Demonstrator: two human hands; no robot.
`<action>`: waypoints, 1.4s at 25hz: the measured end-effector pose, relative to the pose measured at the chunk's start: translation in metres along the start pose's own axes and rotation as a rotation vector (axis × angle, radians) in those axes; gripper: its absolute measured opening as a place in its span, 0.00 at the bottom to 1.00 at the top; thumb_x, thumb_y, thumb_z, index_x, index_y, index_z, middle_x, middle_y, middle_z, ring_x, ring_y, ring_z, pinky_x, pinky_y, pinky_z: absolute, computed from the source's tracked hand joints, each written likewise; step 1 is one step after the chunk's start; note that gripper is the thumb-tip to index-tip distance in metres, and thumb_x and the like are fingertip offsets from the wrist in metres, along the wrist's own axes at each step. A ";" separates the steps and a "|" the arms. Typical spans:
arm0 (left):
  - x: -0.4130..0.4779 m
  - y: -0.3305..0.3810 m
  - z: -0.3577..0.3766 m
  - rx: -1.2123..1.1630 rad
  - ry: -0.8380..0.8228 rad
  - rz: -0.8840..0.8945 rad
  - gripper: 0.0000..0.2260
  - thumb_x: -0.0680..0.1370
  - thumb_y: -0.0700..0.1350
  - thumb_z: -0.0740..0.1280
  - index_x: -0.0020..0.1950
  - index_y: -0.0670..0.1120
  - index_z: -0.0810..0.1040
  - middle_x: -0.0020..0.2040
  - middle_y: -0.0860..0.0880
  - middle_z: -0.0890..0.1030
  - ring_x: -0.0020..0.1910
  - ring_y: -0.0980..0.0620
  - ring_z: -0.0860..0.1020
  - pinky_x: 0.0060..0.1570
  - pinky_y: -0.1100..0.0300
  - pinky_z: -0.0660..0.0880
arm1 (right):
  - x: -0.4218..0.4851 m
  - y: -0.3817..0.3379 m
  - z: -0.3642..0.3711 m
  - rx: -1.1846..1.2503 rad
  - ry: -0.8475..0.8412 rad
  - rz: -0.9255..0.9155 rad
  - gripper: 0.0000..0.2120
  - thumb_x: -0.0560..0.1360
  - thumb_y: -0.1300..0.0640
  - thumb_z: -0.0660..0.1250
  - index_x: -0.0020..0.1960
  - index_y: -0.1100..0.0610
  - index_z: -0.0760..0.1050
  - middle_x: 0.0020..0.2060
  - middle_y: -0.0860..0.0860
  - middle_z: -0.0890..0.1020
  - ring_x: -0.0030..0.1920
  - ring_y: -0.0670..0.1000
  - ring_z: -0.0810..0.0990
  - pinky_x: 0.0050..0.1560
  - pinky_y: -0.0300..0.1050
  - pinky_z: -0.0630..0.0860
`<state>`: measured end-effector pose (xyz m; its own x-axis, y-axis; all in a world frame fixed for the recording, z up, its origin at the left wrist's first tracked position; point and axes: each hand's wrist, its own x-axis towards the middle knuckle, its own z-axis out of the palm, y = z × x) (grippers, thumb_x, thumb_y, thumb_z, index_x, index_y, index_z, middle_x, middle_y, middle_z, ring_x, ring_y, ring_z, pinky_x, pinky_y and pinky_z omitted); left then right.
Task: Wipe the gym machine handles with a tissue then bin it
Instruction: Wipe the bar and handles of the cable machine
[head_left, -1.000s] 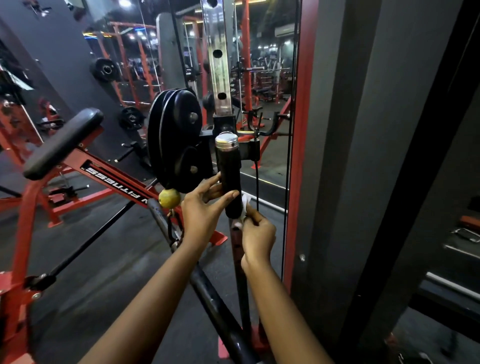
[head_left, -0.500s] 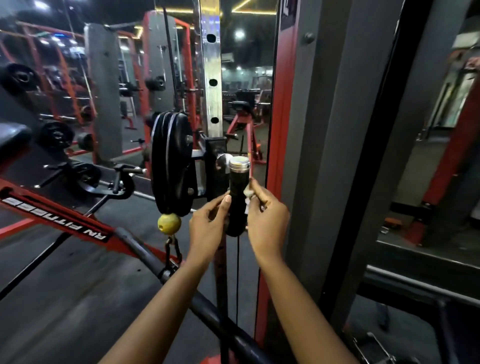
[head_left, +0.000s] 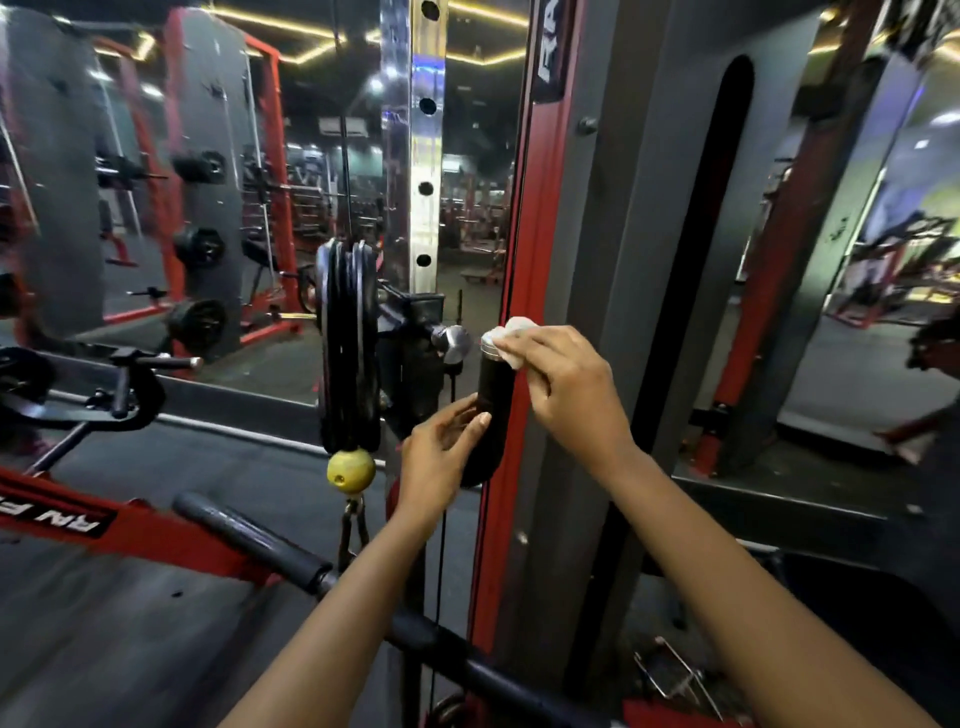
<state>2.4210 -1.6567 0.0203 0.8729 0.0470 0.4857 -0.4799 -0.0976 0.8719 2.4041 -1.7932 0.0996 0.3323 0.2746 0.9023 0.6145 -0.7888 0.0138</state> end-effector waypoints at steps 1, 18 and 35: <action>-0.001 -0.003 -0.003 0.024 -0.006 0.022 0.12 0.75 0.43 0.67 0.58 0.52 0.76 0.47 0.61 0.79 0.45 0.73 0.77 0.46 0.78 0.71 | -0.005 -0.001 -0.002 -0.033 -0.006 -0.099 0.12 0.72 0.64 0.62 0.53 0.61 0.79 0.49 0.53 0.82 0.52 0.50 0.76 0.56 0.39 0.72; -0.031 -0.075 -0.016 0.509 -0.126 0.177 0.20 0.78 0.43 0.65 0.69 0.46 0.69 0.67 0.48 0.71 0.66 0.54 0.69 0.62 0.72 0.59 | -0.040 0.005 0.034 -0.558 -0.288 -0.805 0.21 0.80 0.68 0.47 0.54 0.63 0.79 0.51 0.54 0.83 0.54 0.53 0.81 0.54 0.45 0.77; -0.151 -0.127 -0.062 1.026 -0.314 0.249 0.22 0.81 0.56 0.47 0.60 0.47 0.76 0.58 0.50 0.79 0.66 0.52 0.68 0.72 0.54 0.52 | -0.042 -0.018 0.077 -0.658 -0.425 -0.604 0.22 0.78 0.65 0.46 0.48 0.61 0.80 0.45 0.57 0.83 0.47 0.56 0.81 0.59 0.50 0.72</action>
<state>2.3443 -1.5895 -0.1602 0.8156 -0.3294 0.4757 -0.4708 -0.8557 0.2148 2.4341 -1.7479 0.0286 0.4023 0.8046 0.4369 0.2877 -0.5641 0.7740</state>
